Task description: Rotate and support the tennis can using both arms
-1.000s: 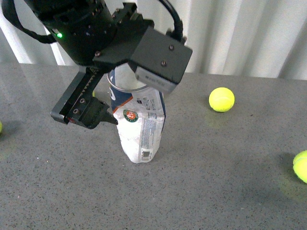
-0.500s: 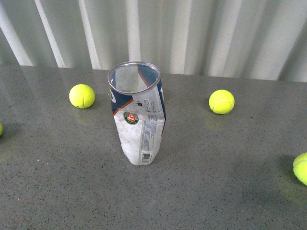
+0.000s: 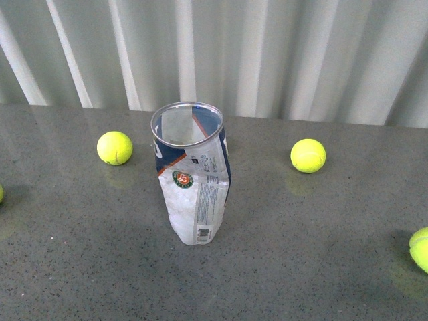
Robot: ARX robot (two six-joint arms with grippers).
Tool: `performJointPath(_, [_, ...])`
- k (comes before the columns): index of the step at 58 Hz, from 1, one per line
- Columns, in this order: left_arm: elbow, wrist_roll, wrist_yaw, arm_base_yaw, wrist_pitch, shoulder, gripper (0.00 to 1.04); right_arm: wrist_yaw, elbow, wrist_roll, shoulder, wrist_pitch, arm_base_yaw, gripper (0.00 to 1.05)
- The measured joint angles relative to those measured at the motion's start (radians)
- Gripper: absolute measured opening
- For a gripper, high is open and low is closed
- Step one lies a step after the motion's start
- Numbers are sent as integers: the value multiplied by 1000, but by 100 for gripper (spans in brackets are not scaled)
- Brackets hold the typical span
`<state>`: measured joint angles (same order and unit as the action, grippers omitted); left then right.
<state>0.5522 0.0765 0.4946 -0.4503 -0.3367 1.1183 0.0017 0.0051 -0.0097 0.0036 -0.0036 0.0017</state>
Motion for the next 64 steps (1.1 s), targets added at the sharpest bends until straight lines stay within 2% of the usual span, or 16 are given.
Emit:
performJointPath(1, [-69,-17,-1,-26,-119,-18,76,0,0,0,0,0,0,98])
performJointPath(4, [-207,-47,-22,-46,-319,-71,64,0,0,0,0,0,0,98])
performJointPath(6, [-261,-55,-40,-31,-362,-109,57,-1,0,0,0,0,0,98])
performJointPath(23, [-419,-72,-208,153,-299,-343,3,0,0,0,0,0,0,98])
performJointPath(50, [-519,-78,-383,332,-114,-626,4,0,0,0,0,0,0,98])
performJointPath(55, [-528,-79,-483,412,-120,-660,4,0,0,0,0,0,0,98])
performJointPath(64, [-528,-79,-493,451,-34,-751,4,0,0,0,0,0,0,98])
